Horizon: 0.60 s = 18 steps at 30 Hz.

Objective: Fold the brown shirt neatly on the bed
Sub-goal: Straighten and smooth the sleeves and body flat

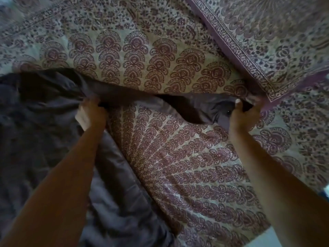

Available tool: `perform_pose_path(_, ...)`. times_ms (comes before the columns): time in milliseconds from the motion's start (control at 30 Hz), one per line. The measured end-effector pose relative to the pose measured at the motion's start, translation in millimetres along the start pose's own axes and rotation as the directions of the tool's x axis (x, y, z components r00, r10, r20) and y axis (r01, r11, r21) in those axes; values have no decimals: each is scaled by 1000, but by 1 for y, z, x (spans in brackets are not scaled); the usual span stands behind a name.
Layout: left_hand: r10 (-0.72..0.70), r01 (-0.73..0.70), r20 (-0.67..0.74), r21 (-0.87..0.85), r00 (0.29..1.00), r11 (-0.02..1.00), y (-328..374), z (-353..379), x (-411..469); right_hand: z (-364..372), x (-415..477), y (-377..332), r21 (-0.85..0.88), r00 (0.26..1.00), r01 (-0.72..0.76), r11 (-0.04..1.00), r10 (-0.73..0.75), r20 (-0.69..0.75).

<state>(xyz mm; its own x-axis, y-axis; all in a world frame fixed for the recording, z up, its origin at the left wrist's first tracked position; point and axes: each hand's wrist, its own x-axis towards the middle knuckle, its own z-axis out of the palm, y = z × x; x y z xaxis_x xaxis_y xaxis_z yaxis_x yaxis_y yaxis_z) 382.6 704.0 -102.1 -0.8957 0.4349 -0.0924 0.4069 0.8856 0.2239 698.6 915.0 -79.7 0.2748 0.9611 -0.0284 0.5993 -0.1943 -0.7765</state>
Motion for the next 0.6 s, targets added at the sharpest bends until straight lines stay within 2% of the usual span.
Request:
perform_pose_path(100,-69,69,4,-43,998,997,-12,1,-3,-5,20,5,-132,993,-37,991,22,-113)
perform_pose_path(200,20,-39,199,93,980,995,-28,13,-5,-2,36,11,-170,988,-78,982,53,-146)
perform_pose_path(267,50,-89,252,143,966,986,-31,18,-4,2,47,14,-270,992,-81,959,52,-114)
perform_pose_path(400,30,-50,242,76,970,996,-20,19,-2,17,52,18,-473,999,-26,881,39,17)
perform_pose_path(600,141,-148,155,36,978,988,-1,29,14,39,37,30,-550,942,-295,781,333,-33)
